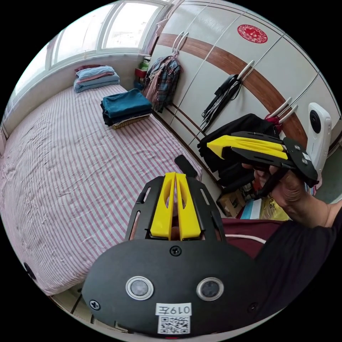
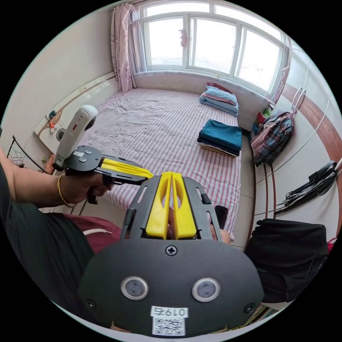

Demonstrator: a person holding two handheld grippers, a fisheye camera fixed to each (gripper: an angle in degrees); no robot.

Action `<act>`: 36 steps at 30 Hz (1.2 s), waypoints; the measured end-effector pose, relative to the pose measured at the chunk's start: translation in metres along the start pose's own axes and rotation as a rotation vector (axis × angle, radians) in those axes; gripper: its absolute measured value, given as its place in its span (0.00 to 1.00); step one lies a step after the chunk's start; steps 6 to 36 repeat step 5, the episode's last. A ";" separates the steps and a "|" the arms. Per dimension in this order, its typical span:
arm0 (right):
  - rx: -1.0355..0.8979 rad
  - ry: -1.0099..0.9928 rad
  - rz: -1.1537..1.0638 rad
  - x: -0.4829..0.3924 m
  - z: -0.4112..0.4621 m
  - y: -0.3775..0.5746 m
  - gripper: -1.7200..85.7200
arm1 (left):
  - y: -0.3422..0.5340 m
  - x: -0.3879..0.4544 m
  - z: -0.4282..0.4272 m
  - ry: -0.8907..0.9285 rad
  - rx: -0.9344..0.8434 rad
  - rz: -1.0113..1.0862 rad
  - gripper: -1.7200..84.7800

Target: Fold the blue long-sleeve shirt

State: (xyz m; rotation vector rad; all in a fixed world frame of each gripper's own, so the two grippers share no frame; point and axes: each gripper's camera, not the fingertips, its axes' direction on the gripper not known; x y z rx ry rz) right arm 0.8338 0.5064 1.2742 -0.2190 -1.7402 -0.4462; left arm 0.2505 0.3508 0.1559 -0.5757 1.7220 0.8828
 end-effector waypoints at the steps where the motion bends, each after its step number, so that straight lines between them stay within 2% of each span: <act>1: 0.014 -0.020 -0.010 -0.004 0.000 -0.003 0.01 | 0.008 -0.004 -0.004 -0.022 0.018 -0.025 0.03; 3: 0.014 -0.059 -0.040 -0.011 0.003 -0.006 0.01 | 0.021 -0.011 -0.010 -0.048 0.060 -0.061 0.03; 5: 0.025 -0.182 -0.087 -0.015 0.005 -0.006 0.01 | 0.038 -0.028 -0.023 -0.046 0.165 -0.183 0.03; 36: 0.025 -0.182 -0.087 -0.015 0.005 -0.006 0.01 | 0.038 -0.028 -0.023 -0.046 0.165 -0.183 0.03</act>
